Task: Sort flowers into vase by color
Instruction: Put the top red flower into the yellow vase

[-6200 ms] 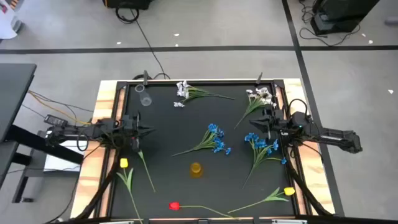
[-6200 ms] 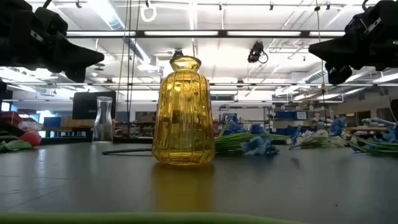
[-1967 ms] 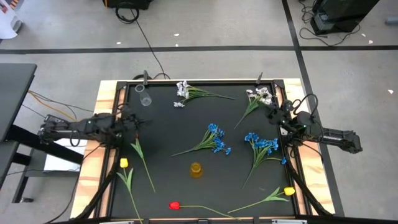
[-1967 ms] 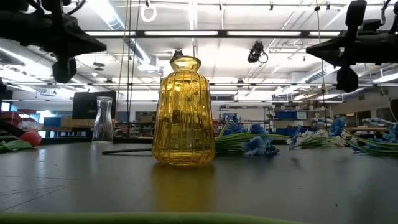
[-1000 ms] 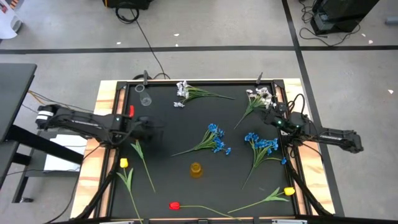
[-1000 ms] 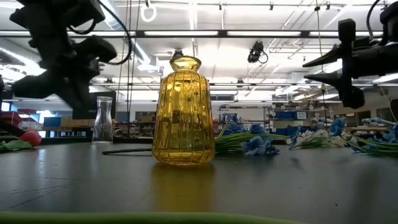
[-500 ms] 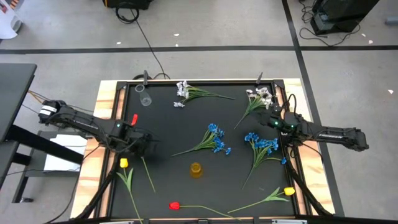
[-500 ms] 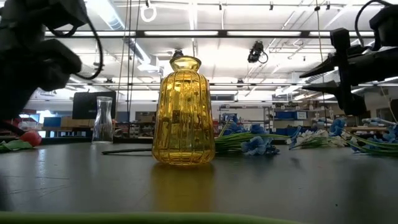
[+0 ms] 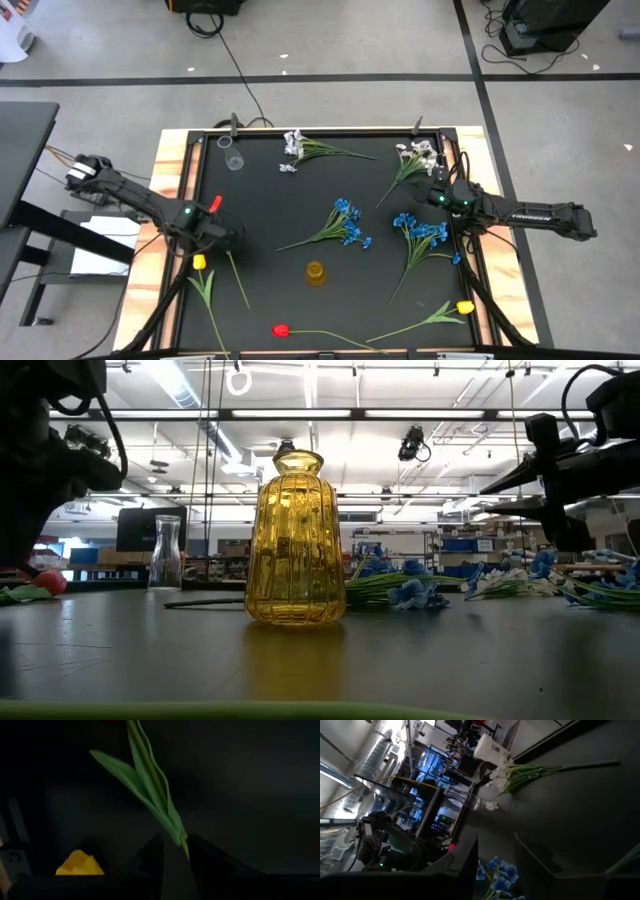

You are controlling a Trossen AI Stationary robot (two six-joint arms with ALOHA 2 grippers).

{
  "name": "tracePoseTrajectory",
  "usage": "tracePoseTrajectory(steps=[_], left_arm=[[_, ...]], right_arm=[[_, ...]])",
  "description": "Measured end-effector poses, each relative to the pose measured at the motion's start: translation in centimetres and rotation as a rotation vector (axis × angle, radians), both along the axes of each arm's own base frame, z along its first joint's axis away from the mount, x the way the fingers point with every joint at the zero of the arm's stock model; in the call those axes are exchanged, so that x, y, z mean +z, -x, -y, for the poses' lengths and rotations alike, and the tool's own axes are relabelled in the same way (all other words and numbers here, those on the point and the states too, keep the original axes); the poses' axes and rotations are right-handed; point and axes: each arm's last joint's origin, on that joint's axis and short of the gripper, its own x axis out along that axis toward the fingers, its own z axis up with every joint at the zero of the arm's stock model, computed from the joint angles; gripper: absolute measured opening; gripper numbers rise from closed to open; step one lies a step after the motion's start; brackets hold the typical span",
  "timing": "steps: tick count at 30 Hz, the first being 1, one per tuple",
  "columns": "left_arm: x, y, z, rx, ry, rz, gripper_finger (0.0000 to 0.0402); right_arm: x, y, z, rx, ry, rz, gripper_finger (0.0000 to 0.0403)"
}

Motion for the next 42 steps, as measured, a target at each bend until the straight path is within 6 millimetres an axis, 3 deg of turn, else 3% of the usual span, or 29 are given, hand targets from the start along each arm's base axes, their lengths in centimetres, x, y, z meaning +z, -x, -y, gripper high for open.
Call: tracePoseTrajectory(steps=[9, 26, 30, 38, 42], left_arm=[[-2.9, 0.2, 0.2, 0.112, -0.034, -0.077, 0.0096], [-2.3, -1.0, 0.6, 0.167, 0.023, 0.082, 0.0097], [-2.0, -1.1, 0.6, 0.178, 0.022, 0.103, 0.0116], [-2.2, -0.8, 0.5, 0.168, 0.004, 0.072, 0.0194], [-2.5, -0.9, 0.2, 0.126, -0.03, 0.047, 0.0196]], right_arm=[[0.1, -0.1, -0.1, 0.021, -0.009, 0.021, 0.0134], [0.3, -0.1, -0.1, 0.036, -0.009, 0.035, 0.0133], [0.3, -0.1, -0.1, 0.041, -0.01, 0.034, 0.0134], [0.2, -0.2, -0.1, 0.063, -0.006, 0.021, 0.0134], [0.1, -0.2, -0.1, 0.056, 0.006, 0.004, 0.0134]])
